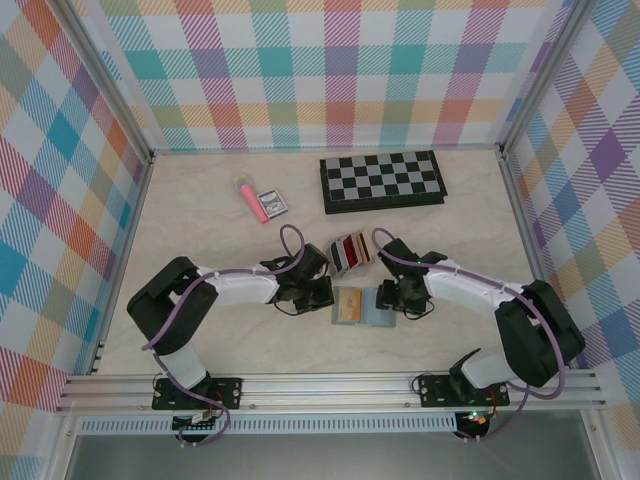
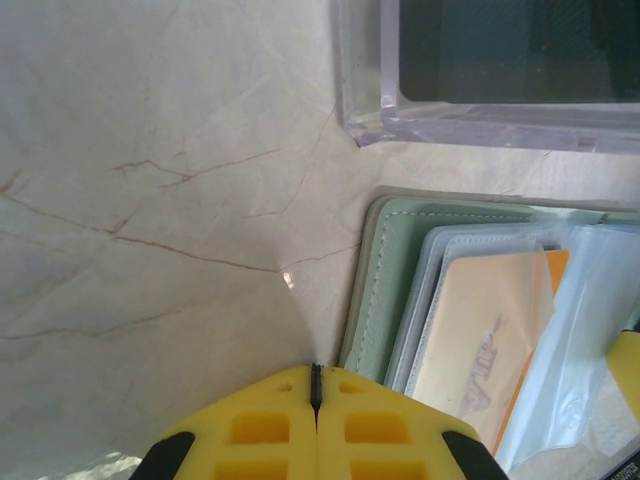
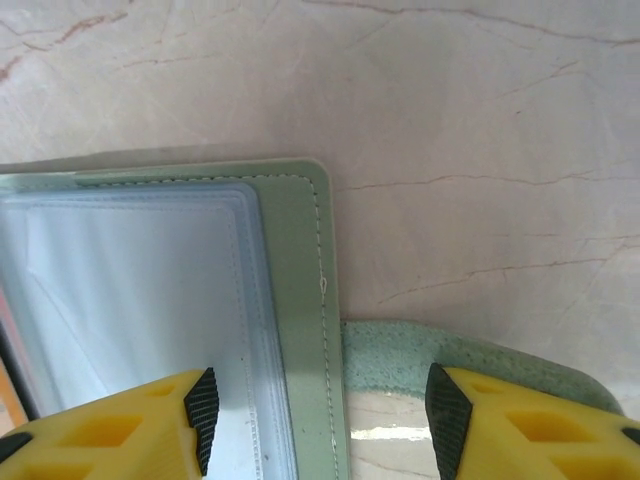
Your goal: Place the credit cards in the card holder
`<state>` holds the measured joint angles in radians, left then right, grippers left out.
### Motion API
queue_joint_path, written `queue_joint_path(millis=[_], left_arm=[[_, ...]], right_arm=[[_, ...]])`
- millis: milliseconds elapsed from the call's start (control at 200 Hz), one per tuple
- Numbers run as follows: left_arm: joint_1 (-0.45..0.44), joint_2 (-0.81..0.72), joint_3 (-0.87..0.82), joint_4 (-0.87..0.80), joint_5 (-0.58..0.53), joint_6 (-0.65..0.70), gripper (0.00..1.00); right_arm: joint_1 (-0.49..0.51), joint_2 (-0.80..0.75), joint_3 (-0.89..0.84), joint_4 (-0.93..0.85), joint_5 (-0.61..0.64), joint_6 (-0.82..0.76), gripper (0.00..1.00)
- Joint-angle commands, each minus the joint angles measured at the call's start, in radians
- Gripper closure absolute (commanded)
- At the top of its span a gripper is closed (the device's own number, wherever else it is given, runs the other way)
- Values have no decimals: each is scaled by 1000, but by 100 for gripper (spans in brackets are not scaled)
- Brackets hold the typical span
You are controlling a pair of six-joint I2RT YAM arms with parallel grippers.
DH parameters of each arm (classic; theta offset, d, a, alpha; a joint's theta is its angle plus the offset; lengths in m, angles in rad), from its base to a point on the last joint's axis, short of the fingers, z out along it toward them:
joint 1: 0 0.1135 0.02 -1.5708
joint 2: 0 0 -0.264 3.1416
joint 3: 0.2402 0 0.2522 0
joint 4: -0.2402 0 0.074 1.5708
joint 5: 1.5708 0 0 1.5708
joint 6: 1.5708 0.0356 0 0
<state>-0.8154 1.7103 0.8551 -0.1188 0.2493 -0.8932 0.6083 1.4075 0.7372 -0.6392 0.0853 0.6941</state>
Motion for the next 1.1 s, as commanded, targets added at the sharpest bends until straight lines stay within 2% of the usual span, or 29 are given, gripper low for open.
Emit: queue_joint_path(millis=[0,145,210,310,450,490,635,790,895,1095], left_arm=[[5,-39,-17,-68,-17,13,100],[5,-52,-20,-76,-26,20,100],[5,-55,-19,-81,-28,22,100],[4,-56,-25,-70,-28,16,100],[7,-51,-27,-46,-8,6,98],[8,-51,-30,-35,-2,0,93],[18,-52,-46,20,32,-16,81],[25,-43,-43,69,78,-21,75],[25,-32,-38,87,95,-26,74],[25,-15,-36,106,118,-32,73]], right_arm=[[-4,-75,40,-61,60,-6,39],[-31,-139,28,-110,134,8,36],[-55,-158,4,-101,129,10,33],[-109,-159,-40,-32,17,-26,27],[-131,-89,-58,56,-124,-61,29],[-131,-65,-55,69,-140,-63,32],[-132,-16,-49,104,-164,-72,55],[-131,-10,-45,102,-160,-80,71],[-131,-12,-56,115,-176,-79,76],[-131,-9,-65,137,-200,-78,80]])
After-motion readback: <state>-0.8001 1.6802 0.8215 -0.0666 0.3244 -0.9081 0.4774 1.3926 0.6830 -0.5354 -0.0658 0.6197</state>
